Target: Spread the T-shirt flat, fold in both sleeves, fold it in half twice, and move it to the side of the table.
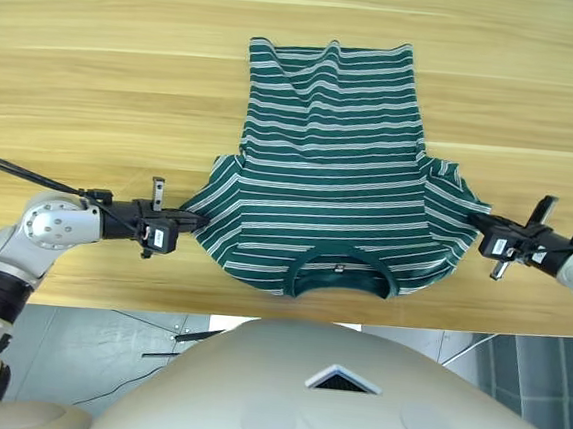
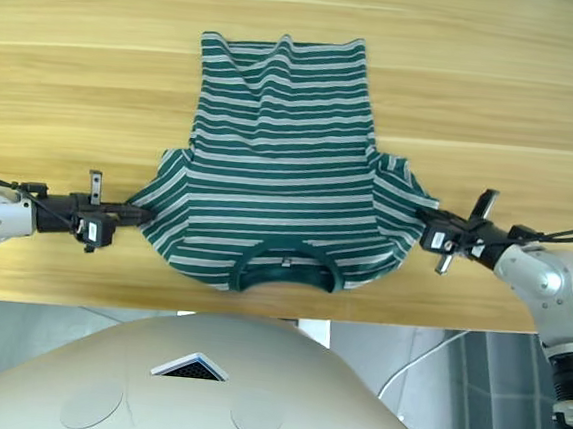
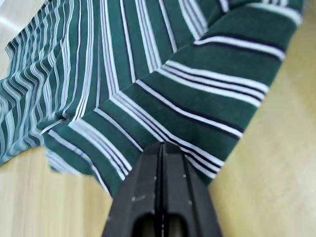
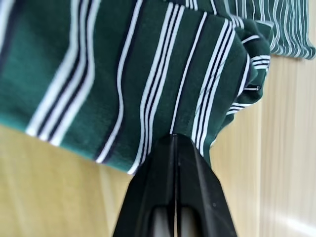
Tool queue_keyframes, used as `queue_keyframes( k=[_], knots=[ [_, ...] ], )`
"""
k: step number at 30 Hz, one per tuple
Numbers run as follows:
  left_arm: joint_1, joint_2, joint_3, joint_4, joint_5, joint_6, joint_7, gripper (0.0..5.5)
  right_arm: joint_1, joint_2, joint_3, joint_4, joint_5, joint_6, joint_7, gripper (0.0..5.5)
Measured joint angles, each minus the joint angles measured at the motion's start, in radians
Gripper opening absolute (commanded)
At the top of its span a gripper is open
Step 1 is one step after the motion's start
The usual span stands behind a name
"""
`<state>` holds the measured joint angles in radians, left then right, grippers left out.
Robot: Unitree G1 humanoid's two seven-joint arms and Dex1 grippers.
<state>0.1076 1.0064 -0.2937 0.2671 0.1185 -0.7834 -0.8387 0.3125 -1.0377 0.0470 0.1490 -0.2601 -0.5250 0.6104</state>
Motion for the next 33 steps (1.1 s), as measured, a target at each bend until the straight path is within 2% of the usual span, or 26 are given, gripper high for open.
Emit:
queue_keyframes(
  k=[8, 18, 23, 28, 33],
  knots=[
    [-0.087, 0.027, 0.069, 0.138, 0.161, 0.021, 0.128, 0.01, 0.066, 0.004, -0.019, -0.105, 0.126, -0.062, 0.066, 0.00],
    [0.075, 0.027, 0.033, -0.023, -0.125, -0.063, -0.035, 0.01, 0.036, 0.020, -0.044, -0.081, 0.120, -0.047, 0.065, 0.00],
    [0.092, 0.031, 0.044, -0.033, -0.155, -0.079, -0.065, 0.01, 0.028, 0.031, -0.044, -0.068, 0.120, -0.046, 0.067, 0.00],
    [0.091, 0.059, 0.123, -0.018, -0.145, -0.084, -0.053, 0.01, 0.028, 0.037, -0.044, -0.068, 0.120, -0.046, 0.068, 0.00],
    [0.087, 0.059, 0.146, 0.012, -0.100, -0.084, -0.036, 0.01, 0.040, 0.041, -0.039, -0.131, 0.171, -0.067, 0.103, 0.00]
  ],
)
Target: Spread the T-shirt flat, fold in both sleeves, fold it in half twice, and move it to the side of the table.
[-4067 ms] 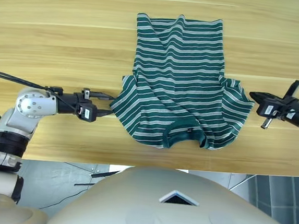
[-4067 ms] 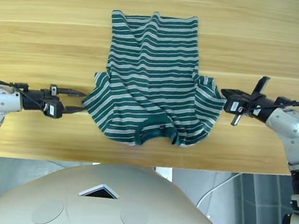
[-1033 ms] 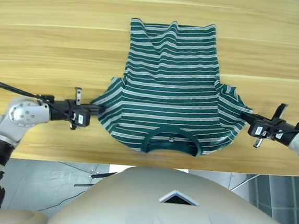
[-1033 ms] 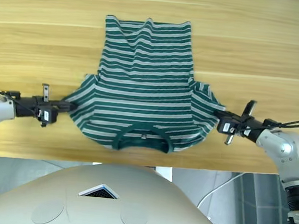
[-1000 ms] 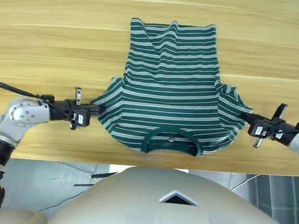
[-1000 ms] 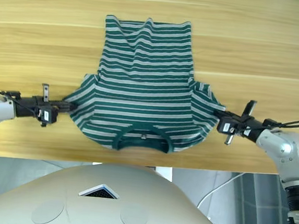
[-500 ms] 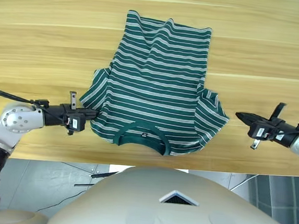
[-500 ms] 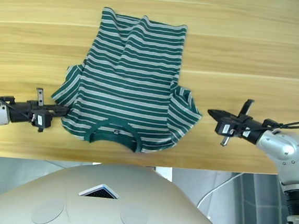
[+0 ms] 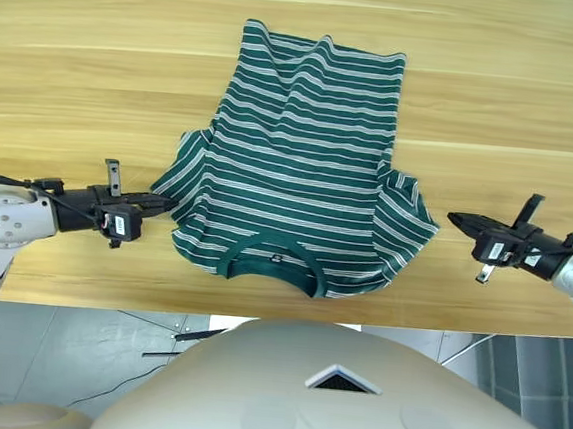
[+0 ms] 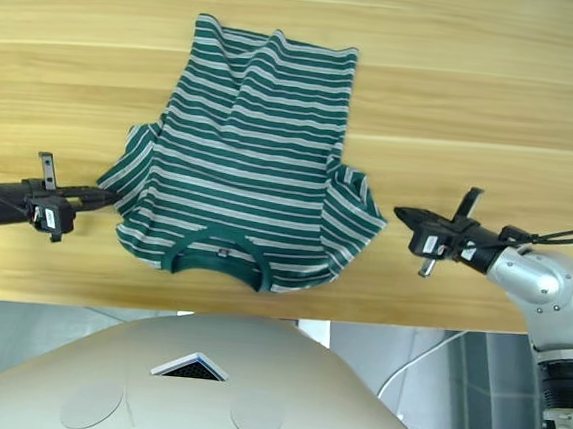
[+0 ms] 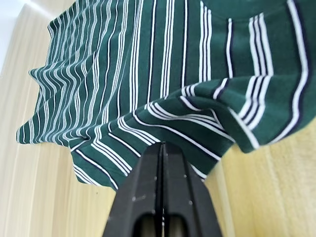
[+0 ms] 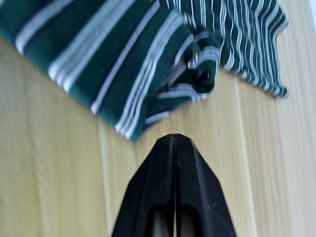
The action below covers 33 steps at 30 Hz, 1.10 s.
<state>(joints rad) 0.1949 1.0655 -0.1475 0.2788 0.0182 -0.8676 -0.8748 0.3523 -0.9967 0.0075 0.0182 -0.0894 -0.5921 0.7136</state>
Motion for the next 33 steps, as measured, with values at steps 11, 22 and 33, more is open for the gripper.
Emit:
queue_keyframes(
  k=[11, 22, 33],
  knots=[
    [-0.031, -0.043, 0.000, 0.021, 0.057, 0.001, 0.021, 0.01, -0.021, 0.059, 0.133, -0.084, 0.018, 0.010, 0.113, 0.00],
    [-0.037, -0.057, 0.000, 0.011, 0.057, 0.003, 0.021, 0.01, -0.095, 0.087, 0.148, 0.062, -0.101, 0.013, 0.015, 0.00],
    [-0.040, -0.058, 0.000, -0.011, 0.056, 0.021, 0.020, 0.01, 0.029, 0.012, 0.021, 0.022, -0.017, -0.008, 0.031, 0.00]
  ],
)
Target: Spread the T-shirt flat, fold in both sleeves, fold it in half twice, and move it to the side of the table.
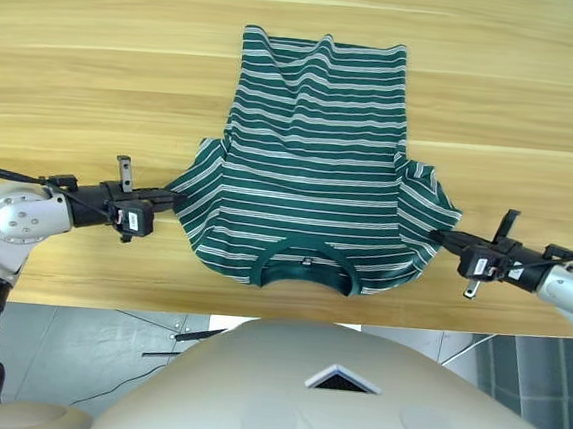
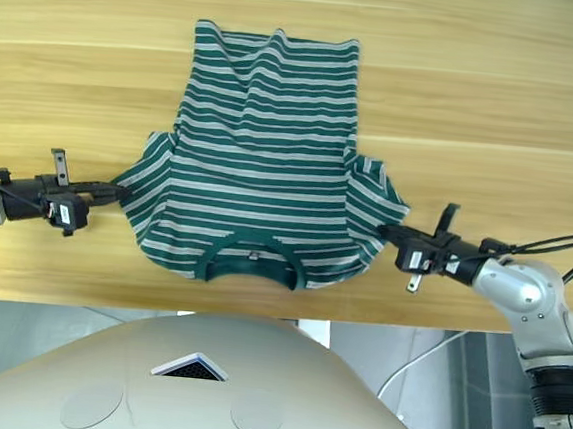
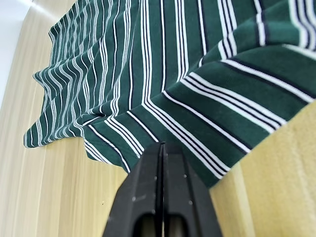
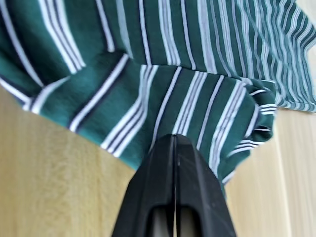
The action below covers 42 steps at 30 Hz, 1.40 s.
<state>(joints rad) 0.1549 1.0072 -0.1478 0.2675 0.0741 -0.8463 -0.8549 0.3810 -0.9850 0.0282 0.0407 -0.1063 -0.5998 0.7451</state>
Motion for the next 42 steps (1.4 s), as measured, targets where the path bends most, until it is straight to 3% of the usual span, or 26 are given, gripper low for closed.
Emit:
queue_keyframes(
  k=[6, 15, 19, 27, 39, 42],
  knots=[
    [0.003, 0.001, 0.001, -0.017, -0.035, 0.011, -0.010, 0.01, 0.011, 0.006, -0.001, -0.051, 0.047, -0.010, 0.018, 0.00],
    [0.059, 0.087, 0.117, -0.116, -0.255, 0.118, -0.109, 1.41, 0.026, 0.019, -0.045, -0.078, 0.114, -0.011, 0.020, 0.00],
    [0.062, 0.112, 0.179, -0.064, -0.057, 0.129, -0.023, 2.01, 0.041, 0.027, -0.048, -0.085, 0.113, -0.011, 0.020, 0.00],
    [0.036, 0.114, 0.145, -0.048, 0.349, 0.080, 0.151, 3.24, 0.048, 0.041, -0.055, -0.105, 0.113, 0.005, 0.020, 0.00],
    [-0.036, 0.103, 0.045, -0.088, 0.331, 0.090, 0.145, 4.87, 0.038, 0.065, -0.037, -0.113, 0.105, 0.017, 0.024, 0.00],
    [-0.043, 0.096, 0.034, -0.108, 0.314, 0.111, 0.139, 4.98, 0.033, 0.066, -0.034, -0.112, 0.104, 0.021, 0.025, 0.00]
  ],
)
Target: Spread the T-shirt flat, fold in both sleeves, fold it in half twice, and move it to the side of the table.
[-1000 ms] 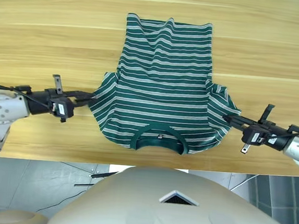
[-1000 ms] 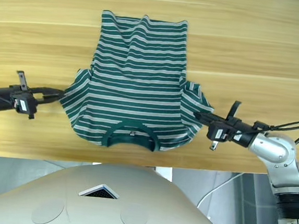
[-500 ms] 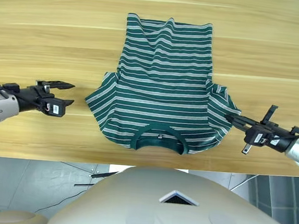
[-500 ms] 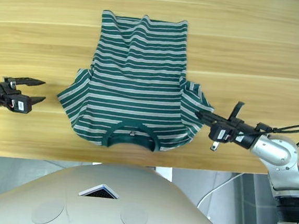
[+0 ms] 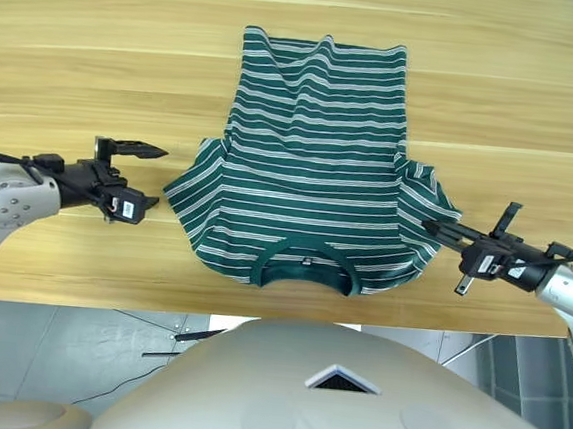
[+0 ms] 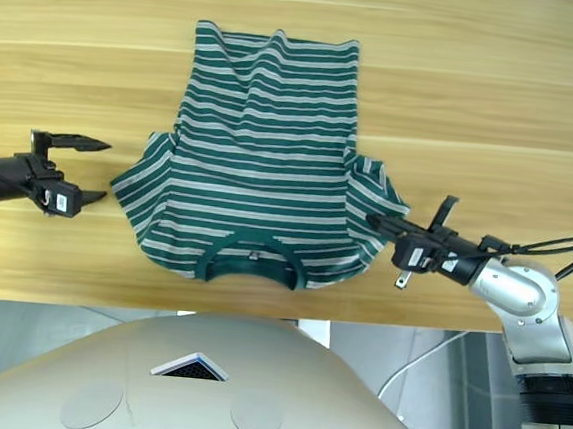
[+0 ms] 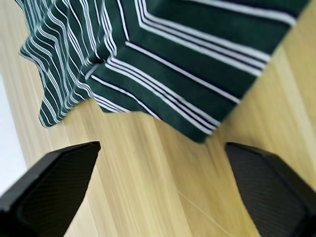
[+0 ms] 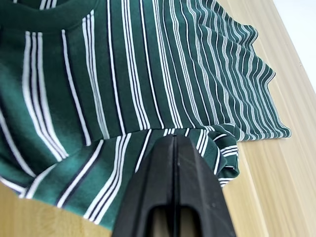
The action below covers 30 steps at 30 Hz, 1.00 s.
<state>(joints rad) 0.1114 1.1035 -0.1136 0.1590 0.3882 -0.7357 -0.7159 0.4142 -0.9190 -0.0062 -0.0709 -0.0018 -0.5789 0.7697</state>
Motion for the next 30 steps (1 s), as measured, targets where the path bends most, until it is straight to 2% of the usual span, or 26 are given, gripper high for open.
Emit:
queue_keyframes(
  k=[4, 6, 17, 22, 30],
  knots=[
    [-0.032, -0.016, -0.032, -0.001, -0.011, 0.001, -0.011, 4.98, -0.004, 0.005, 0.002, 0.001, 0.000, 0.001, 0.000, 0.00],
    [-0.034, -0.016, -0.035, 0.000, -0.013, 0.001, -0.011, 4.77, -0.005, 0.005, 0.006, 0.001, 0.000, 0.001, 0.000, 0.00],
    [-0.054, -0.016, -0.070, 0.050, 0.023, -0.037, 0.011, 2.80, -0.002, 0.005, 0.008, -0.001, -0.002, 0.001, 0.000, 0.00],
    [-0.055, -0.015, -0.076, 0.068, 0.042, -0.050, 0.027, 2.11, -0.002, 0.006, 0.014, -0.001, -0.010, 0.001, 0.000, 0.00],
    [-0.056, -0.016, -0.097, 0.079, 0.049, -0.066, 0.036, 0.70, 0.004, 0.007, 0.014, -0.002, -0.016, 0.000, 0.000, 0.00]
  ],
)
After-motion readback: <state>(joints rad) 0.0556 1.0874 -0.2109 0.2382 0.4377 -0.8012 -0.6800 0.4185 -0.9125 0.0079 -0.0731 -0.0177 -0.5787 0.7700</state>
